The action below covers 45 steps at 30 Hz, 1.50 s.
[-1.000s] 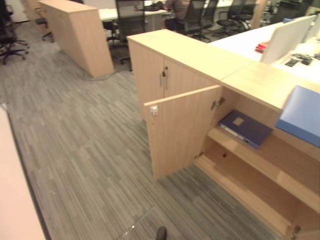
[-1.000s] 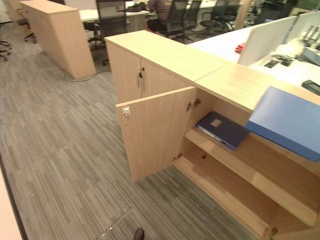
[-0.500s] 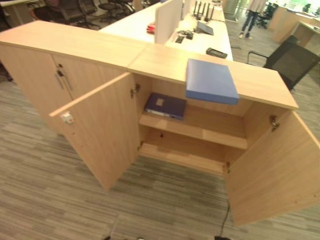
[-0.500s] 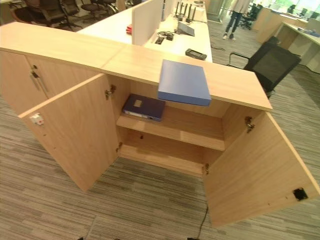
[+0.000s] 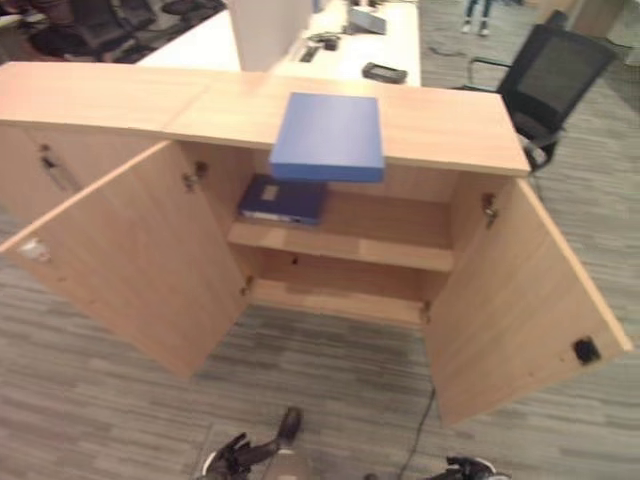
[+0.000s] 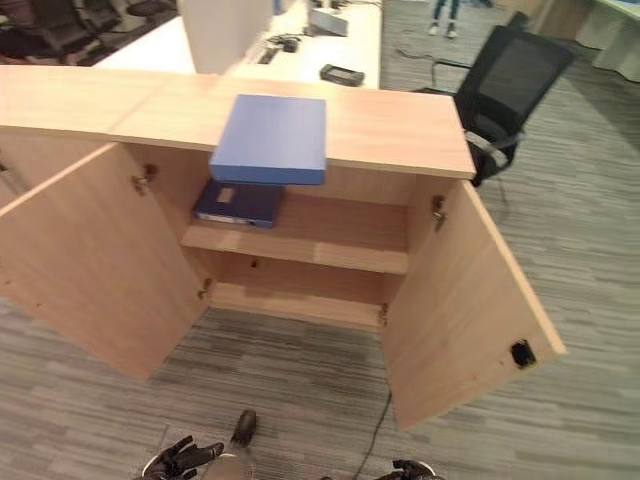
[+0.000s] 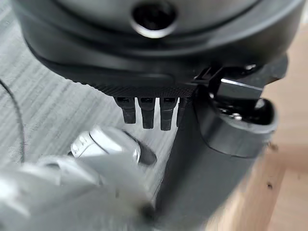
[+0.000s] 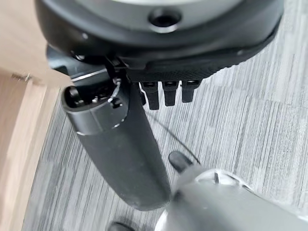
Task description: Put the empty folder in the office cabinet
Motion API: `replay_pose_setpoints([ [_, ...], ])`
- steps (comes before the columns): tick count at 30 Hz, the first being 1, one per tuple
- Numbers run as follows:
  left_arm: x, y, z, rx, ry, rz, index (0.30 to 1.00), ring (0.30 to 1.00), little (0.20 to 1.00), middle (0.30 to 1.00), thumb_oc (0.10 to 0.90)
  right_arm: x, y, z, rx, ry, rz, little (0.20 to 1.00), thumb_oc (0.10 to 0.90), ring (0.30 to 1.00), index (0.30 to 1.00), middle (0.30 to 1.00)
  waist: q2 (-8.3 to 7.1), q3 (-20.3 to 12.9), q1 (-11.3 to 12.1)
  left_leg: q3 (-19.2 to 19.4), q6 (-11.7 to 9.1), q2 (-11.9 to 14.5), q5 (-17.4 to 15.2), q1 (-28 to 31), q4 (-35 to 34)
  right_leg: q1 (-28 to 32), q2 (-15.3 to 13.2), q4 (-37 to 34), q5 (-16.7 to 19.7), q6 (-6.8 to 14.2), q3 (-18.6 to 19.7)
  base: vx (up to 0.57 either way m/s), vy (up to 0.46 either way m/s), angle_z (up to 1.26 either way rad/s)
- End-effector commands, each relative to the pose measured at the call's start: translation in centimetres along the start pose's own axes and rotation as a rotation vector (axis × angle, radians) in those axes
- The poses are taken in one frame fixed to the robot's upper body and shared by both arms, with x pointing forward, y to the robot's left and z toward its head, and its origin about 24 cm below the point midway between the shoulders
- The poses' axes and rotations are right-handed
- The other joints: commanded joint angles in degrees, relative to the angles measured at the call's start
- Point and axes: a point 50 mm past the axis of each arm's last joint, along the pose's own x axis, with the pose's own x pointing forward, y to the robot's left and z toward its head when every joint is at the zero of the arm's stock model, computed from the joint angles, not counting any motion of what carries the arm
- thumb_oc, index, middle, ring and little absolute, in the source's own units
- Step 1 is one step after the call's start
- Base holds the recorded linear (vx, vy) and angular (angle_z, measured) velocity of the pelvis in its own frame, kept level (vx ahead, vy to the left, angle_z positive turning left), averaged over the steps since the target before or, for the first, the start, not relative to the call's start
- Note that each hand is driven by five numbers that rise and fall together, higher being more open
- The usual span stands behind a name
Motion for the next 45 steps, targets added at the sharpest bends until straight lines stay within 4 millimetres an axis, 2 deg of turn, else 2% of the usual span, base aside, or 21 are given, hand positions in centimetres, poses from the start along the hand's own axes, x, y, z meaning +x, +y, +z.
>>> replay_pose_setpoints([
  [1,0.1,-0.7,2.8,0.010,-0.130,-0.052,0.900,0.900,0.900,0.900,0.800,-0.2,-2.4,0.1,-0.055,0.002,-0.068,0.900,0.800,0.900,0.900,0.900,-0.32,0.31,1.20,3.13,3.71,-0.65,-0.26,2.46,-0.23,0.50,-7.89,0.44,1.01,8.34,2.19,0.08,0.358,-0.73],
  [3,-0.5,-1.5,4.0,0.028,-0.202,-0.119,0.900,0.900,0.900,0.900,0.800,-0.2,-2.3,-0.6,-0.065,0.024,-0.060,0.900,0.800,0.900,0.900,0.900,1.21,-0.85,1.69,2.36,3.67,-0.57,-0.14,2.91,-0.50,0.71,-8.08,0.63,1.13,8.91,3.47,0.17,0.399,-0.10],
  [5,-0.7,-1.7,4.1,0.091,-0.213,-0.154,0.900,0.900,0.900,0.900,0.800,-0.3,-1.7,-2.4,-0.043,0.074,-0.036,0.900,0.800,0.900,0.900,0.900,0.61,-3.65,1.38,3.46,4.59,-3.67,-1.02,5.10,-0.50,1.96,-10.86,-2.34,3.40,11.01,3.45,0.25,0.473,-0.11],
  [7,-0.8,-1.7,4.8,0.128,-0.237,-0.159,0.900,0.900,0.900,0.900,0.800,-0.3,-1.4,-2.2,-0.050,0.069,-0.028,0.900,0.800,0.900,0.900,0.900,0.19,-3.88,1.39,4.80,5.72,-5.44,-1.81,5.86,-0.50,2.14,-12.61,-2.98,4.52,12.18,4.25,0.17,0.376,0.03],
  [10,-1.2,-1.3,5.5,0.167,-0.275,-0.154,0.900,0.900,0.900,0.900,0.800,0.0,-0.2,-0.4,-0.058,0.019,0.000,0.900,0.800,0.900,0.900,0.900,-0.53,-4.68,1.70,7.56,8.47,-9.33,-4.08,8.09,-0.50,2.15,-16.63,-3.45,6.88,14.72,5.40,0.14,0.327,-0.25],
  [14,-1.5,-0.8,6.2,0.176,-0.306,-0.136,0.900,0.900,0.900,0.900,0.800,0.1,0.9,0.7,-0.080,-0.015,0.031,0.900,0.800,0.900,0.900,0.900,-0.61,-4.61,1.95,9.10,9.93,-11.20,-5.35,9.91,-0.50,1.95,-19.07,-2.18,8.13,15.95,5.01,0.08,0.184,-0.17],
  [20,-2.3,-0.6,7.7,0.217,-0.376,-0.131,0.900,0.900,0.900,0.900,0.800,0.1,2.1,0.4,-0.106,-0.001,0.069,0.900,0.800,0.900,0.900,0.900,-1.62,-4.40,2.92,8.64,11.69,-14.03,-6.39,11.27,-0.50,3.15,-23.08,1.27,10.80,17.89,3.13,0.08,0.117,-0.10],
  [24,-3.2,-0.5,9.6,0.257,-0.461,-0.109,0.900,0.900,0.900,0.900,0.800,0.1,2.5,0.3,-0.088,-0.007,0.063,0.900,0.800,0.900,0.900,0.900,-2.15,-3.73,2.92,7.77,12.67,-15.18,-6.98,12.40,-0.50,1.82,-25.86,7.49,14.09,17.33,3.59,0.05,0.053,0.17],
  [26,-3.7,-0.6,10.6,0.253,-0.513,-0.102,0.900,0.900,0.900,0.900,0.800,0.1,2.5,0.6,-0.077,-0.016,0.061,0.900,0.800,0.900,0.900,0.900,-2.30,-3.50,2.90,7.90,12.60,-14.82,-6.97,12.22,-0.50,0.77,-24.81,7.57,13.77,16.55,3.87,-0.01,-0.047,0.11],
  [29,-5.6,-1.5,13.5,0.238,-0.680,-0.113,0.900,0.900,0.900,0.900,0.800,0.1,2.6,1.6,-0.063,-0.049,0.053,0.900,0.800,0.900,0.900,0.900,-1.76,-2.16,2.14,7.71,12.26,-13.61,-6.37,11.42,-0.50,-5.29,-16.59,5.26,10.39,14.03,6.43,-0.07,-0.121,0.01],
  [30,-6.3,-1.6,14.5,0.262,-0.738,-0.106,0.900,0.900,0.900,0.900,0.800,0.1,2.6,1.4,-0.063,-0.047,0.045,0.900,0.800,0.900,0.900,0.900,-1.76,-1.34,1.78,7.13,12.18,-13.71,-5.95,11.68,-0.50,-5.13,-13.86,2.93,9.27,13.56,7.49,-0.01,-0.145,-0.05],
  [32,-8.5,-1.3,16.8,0.267,-0.899,-0.047,0.900,0.900,0.900,0.900,0.800,0.1,3.3,1.1,-0.057,-0.039,0.057,0.900,0.800,0.900,0.900,0.900,-2.23,-1.20,2.51,7.02,11.39,-13.52,-5.93,12.11,-0.50,-2.86,-11.17,-2.11,8.94,13.28,7.68,0.06,-0.179,0.16],
  [33,-8.5,-1.3,16.8,0.266,-0.899,-0.046,0.900,0.900,0.900,0.900,0.800,0.1,3.3,1.1,-0.057,-0.039,0.057,0.900,0.800,0.900,0.900,0.900,-2.26,-1.27,2.43,6.99,11.40,-13.56,-5.74,11.94,-0.50,-2.89,-11.16,-2.37,9.23,13.25,7.61,0.13,-0.209,0.42],
  [34,-10.3,-0.5,18.3,0.286,-1.013,0.038,0.900,0.900,0.900,0.900,0.800,0.1,3.6,0.4,-0.071,-0.018,0.060,0.900,0.800,0.900,0.900,0.900,-2.34,-2.05,2.74,7.10,10.80,-12.66,-6.25,12.51,-0.50,-1.01,-10.04,-4.69,8.51,12.57,7.12,0.07,-0.099,0.31],
  [35,-10.3,-0.5,18.2,0.286,-1.013,0.039,0.900,0.900,0.900,0.900,0.800,0.1,3.6,0.4,-0.072,-0.018,0.060,0.900,0.800,0.900,0.900,0.900,-2.38,-2.14,2.62,7.05,10.82,-12.72,-6.03,12.32,-0.50,-1.05,-10.06,-4.96,8.82,12.54,7.04,0.14,-0.160,0.12],
  [38,-13.1,1.0,20.1,0.340,-1.178,0.230,0.900,0.900,0.900,0.900,0.800,0.0,4.1,-0.6,-0.060,0.006,0.057,0.900,0.800,0.900,0.900,0.900,-2.72,-3.42,3.11,6.66,9.92,-11.37,-6.74,13.12,-0.50,1.58,-8.57,-7.61,7.91,11.94,6.21,0.12,-0.151,0.04],
  [39,-14.9,1.9,21.2,0.383,-1.280,0.369,0.900,0.900,0.900,0.900,0.800,-0.1,4.8,-1.2,-0.067,0.013,0.070,0.900,0.800,0.900,0.900,0.900,-3.11,-4.16,3.22,6.44,9.29,-10.65,-7.10,13.70,-0.50,3.14,-7.95,-8.90,7.48,11.65,5.71,0.10,-0.131,0.11],
  [40,-14.9,1.9,21.2,0.383,-1.280,0.370,0.900,0.900,0.900,0.900,0.800,-0.1,4.8,-1.1,-0.067,0.013,0.070,0.900,0.800,0.900,0.900,0.900,-3.16,-4.14,3.13,6.40,9.32,-10.74,-6.80,13.56,-0.50,3.08,-8.02,-9.02,7.75,11.63,5.64,0.13,-0.170,0.10],
  [41,-16.6,1.8,22.6,0.412,-1.395,0.461,0.900,0.900,0.900,0.900,0.800,-0.2,5.2,-1.5,-0.087,0.019,0.074,0.900,0.800,0.900,0.900,0.900,-3.38,-4.60,3.13,6.49,8.83,-10.14,-7.46,14.28,-0.50,4.38,-7.36,-9.64,7.03,11.45,5.57,0.04,-0.074,0.04],
  [42,-16.7,1.8,22.6,0.412,-1.396,0.462,0.900,0.900,0.900,0.900,0.800,-0.2,5.2,-1.5,-0.087,0.018,0.074,0.900,0.800,0.900,0.900,0.900,-3.44,-4.54,3.07,6.44,8.87,-10.25,-7.13,14.12,-0.50,4.31,-7.45,-9.76,7.33,11.43,5.49,0.08,-0.112,0.03],
  [45,-19.1,0.4,25.3,0.514,-1.579,0.513,0.900,0.900,0.900,0.900,0.800,-0.2,5.6,-1.3,-0.130,0.014,0.081,0.900,0.800,0.900,0.900,0.900,-3.50,-5.31,2.55,6.61,8.30,-9.48,-7.78,14.95,-0.50,5.48,-6.75,-10.19,6.37,11.07,5.71,0.07,-0.092,0.14],
])
